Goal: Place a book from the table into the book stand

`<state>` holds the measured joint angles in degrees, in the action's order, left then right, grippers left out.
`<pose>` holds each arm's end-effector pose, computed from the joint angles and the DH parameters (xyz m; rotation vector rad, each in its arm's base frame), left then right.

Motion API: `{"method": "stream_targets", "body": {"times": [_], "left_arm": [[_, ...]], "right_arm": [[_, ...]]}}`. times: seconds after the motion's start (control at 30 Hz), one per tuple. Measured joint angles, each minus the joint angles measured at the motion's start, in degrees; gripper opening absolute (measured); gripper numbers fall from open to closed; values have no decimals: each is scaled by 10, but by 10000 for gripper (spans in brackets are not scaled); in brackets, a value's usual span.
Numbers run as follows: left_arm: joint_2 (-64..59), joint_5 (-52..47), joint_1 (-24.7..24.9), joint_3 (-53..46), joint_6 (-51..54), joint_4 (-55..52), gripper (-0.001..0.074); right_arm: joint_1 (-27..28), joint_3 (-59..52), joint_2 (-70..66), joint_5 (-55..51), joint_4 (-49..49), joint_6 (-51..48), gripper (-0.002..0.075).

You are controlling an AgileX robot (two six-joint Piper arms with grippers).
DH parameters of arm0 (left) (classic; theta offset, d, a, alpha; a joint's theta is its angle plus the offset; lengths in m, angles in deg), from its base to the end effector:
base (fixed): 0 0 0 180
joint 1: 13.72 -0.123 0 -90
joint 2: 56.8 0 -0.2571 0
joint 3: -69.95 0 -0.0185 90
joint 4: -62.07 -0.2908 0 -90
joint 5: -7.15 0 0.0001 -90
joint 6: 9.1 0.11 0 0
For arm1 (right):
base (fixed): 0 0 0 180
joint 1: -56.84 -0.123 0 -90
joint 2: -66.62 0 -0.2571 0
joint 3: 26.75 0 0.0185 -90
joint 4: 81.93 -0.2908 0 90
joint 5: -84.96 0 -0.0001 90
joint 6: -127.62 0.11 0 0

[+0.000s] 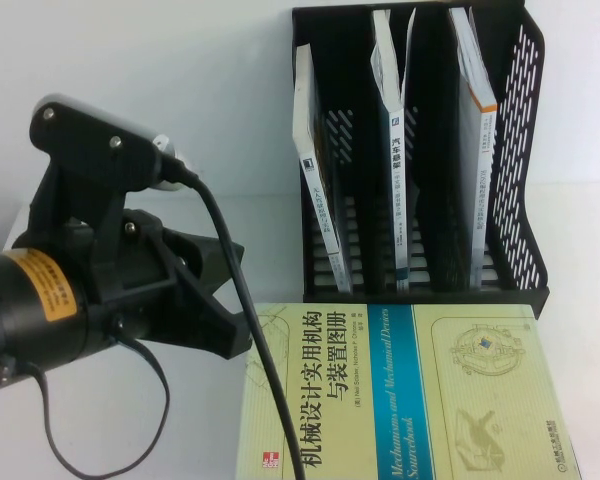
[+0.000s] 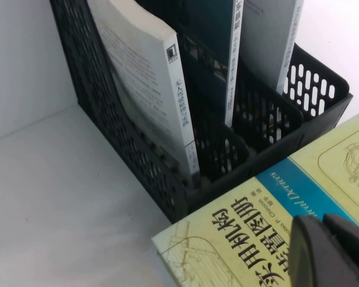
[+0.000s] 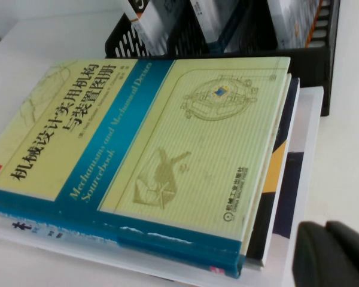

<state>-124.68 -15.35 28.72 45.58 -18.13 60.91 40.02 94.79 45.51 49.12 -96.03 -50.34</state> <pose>0.2178 -0.1980 0.3221 0.6017 1.9559 -0.5506 0.1312 0.0561 0.2411 -0.1510 2.0223 0.4809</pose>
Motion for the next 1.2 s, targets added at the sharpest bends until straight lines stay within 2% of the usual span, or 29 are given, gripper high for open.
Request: {"method": "stream_targets", "body": {"times": [0.5, 0.6, 0.8, 0.93, 1.07, 1.2], "left_arm": [[-22, -5, -6, -1, 0, -10, 1], [10, -30, -33, -3, 0, -37, 0], [117, -113, -124, -23, 0, -50, 0], [208, -185, -178, -28, 0, -110, 0], [292, -242, -211, -28, 0, -181, 0], [377, -261, -228, -28, 0, -205, -1]], "right_arm": [[0, 0, 0, 0, 0, 0, -3], [0, 0, 0, 0, 0, 0, -3], [0, 0, 0, 0, 0, 0, -3], [0, 0, 0, 0, -1, 0, -3], [0, 0, 0, 0, -1, 0, -3], [0, 0, 0, 0, -1, 0, -3]]}}
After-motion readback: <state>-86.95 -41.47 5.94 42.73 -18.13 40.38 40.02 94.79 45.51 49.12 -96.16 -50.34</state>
